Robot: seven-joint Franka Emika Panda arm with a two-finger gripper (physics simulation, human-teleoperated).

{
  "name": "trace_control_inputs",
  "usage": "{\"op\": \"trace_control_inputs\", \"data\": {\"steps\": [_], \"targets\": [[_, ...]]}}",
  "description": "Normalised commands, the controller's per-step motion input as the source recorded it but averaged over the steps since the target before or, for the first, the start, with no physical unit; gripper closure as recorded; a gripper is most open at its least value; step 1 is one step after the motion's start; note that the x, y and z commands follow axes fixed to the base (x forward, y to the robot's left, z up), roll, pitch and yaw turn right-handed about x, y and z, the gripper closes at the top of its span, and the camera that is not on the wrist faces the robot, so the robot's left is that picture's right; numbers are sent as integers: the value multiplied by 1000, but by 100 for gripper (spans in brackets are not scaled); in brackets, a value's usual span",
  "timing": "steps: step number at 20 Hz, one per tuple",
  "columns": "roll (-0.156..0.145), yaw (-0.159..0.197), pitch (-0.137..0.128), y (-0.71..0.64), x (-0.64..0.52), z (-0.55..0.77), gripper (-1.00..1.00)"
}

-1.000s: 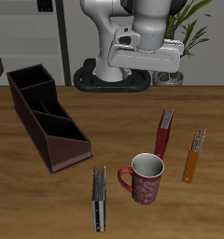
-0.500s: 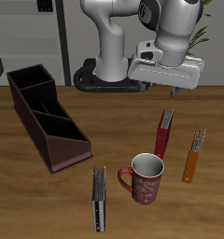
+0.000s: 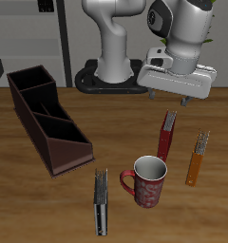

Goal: Place the red book into the right desk caddy's front compartment

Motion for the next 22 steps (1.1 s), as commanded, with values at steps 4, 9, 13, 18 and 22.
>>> {"op": "trace_control_inputs", "data": {"steps": [4,9,13,18,22], "targets": [[27,-44,-26,-113,16,-217,-100],[26,-3,-26,-36,-9,-253,-100],[11,-7,-9,-59,-30,-296,-100],[-2,-16,-11,42,-14,-111,-100],[15,-4,36,67,58,-240,-100]]}}
